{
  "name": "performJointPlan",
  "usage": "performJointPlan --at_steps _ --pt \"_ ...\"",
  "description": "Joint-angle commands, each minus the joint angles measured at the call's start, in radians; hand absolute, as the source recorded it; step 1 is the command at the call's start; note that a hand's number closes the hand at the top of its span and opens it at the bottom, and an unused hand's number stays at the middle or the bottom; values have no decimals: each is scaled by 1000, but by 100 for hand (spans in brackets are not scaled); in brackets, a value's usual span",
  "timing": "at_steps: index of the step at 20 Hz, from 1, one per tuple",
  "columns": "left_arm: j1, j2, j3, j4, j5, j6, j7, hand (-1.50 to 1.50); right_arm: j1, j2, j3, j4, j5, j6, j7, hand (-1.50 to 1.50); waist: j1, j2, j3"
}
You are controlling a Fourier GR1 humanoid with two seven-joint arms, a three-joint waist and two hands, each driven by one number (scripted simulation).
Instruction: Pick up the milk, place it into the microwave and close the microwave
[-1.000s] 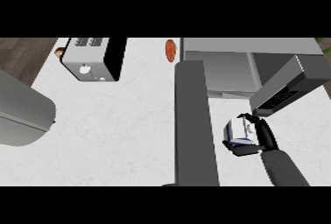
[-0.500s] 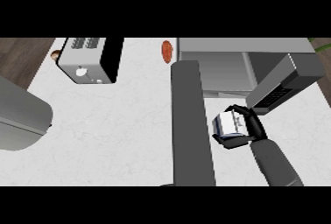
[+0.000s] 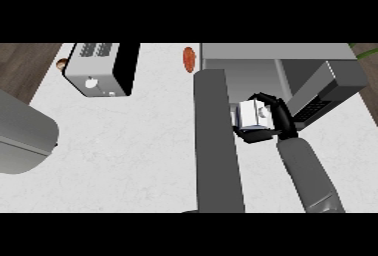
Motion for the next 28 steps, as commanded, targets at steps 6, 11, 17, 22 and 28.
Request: performJointPlan --at_steps 6,11,17,22,28 --pt "-27 -6 -14 67 -62 -6 -42 -150 -233 -24 -14 132 8 -4 207 150 29 9 1" --pt "-142 37 37 76 -8 -4 44 -150 -334 -62 -48 274 43 -154 197 150 43 21 2" --pt "-199 36 10 98 -31 21 85 -150 -402 -101 -81 381 59 -276 281 150 74 41 3" --pt "-250 73 29 143 -16 5 89 -150 -413 -115 -156 388 4 -387 270 -150 89 54 4" --pt "-260 84 48 145 -39 5 77 -150 -403 -166 -127 433 58 -464 232 -150 120 62 5"
